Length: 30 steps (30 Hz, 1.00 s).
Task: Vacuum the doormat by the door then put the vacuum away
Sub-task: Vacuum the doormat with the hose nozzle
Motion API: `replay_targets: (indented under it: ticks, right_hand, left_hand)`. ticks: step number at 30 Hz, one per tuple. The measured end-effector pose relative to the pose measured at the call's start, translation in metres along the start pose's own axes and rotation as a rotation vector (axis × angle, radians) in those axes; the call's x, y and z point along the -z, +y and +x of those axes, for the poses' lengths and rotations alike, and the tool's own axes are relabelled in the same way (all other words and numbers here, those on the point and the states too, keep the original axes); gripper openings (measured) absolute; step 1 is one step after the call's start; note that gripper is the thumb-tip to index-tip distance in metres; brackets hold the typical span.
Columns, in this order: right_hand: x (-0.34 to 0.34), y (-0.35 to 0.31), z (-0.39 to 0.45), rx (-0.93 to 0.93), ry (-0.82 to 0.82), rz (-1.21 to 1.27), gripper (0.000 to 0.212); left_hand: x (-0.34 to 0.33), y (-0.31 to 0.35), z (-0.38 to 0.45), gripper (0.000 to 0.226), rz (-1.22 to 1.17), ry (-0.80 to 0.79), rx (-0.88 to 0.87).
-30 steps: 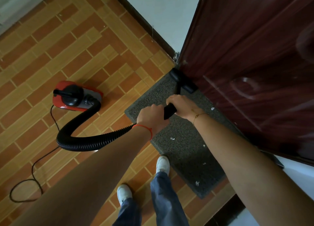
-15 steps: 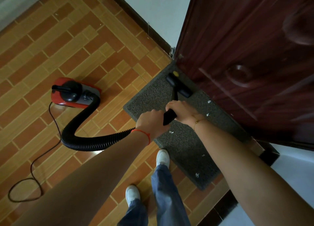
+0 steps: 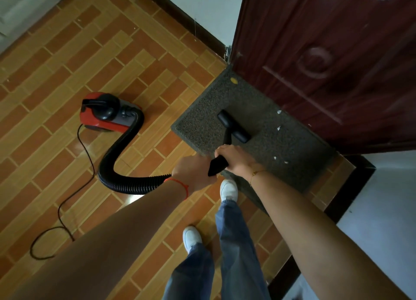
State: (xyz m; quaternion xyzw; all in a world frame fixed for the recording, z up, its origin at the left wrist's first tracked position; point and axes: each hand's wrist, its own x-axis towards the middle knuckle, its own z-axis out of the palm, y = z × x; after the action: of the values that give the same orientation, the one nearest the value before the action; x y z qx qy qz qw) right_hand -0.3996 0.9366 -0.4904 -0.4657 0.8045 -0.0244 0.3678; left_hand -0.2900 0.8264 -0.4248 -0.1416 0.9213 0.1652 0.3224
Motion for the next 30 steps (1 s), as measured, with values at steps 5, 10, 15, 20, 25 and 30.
replay_targets:
  ticks: [5,10,15,20,25,30]
  right_hand:
    - [-0.033,-0.03,-0.02,-0.023,0.018,-0.023,0.011]
    - [-0.055,-0.053,-0.037,-0.013,0.008,-0.015,0.013]
    - [-0.064,-0.07,-0.055,-0.02,0.009,-0.004,0.009]
    - [-0.071,-0.068,-0.063,-0.012,0.014,-0.024,0.008]
    - [-0.073,-0.048,-0.063,-0.026,0.006,-0.033,0.014]
    - [-0.062,-0.018,-0.061,-0.008,0.018,-0.066,0.02]
  left_hand:
    - [-0.025,-0.011,-0.038,0.032,0.017,0.009,-0.031]
    - [-0.042,-0.022,-0.066,0.031,0.024,0.001,-0.066]
    - [-0.05,-0.024,-0.086,0.028,0.05,0.0,-0.08]
    - [-0.058,-0.019,-0.087,0.029,0.06,0.004,-0.094]
    - [-0.066,-0.005,-0.075,0.03,0.05,0.008,-0.093]
    - [-0.063,0.017,-0.052,0.03,0.038,0.017,-0.086]
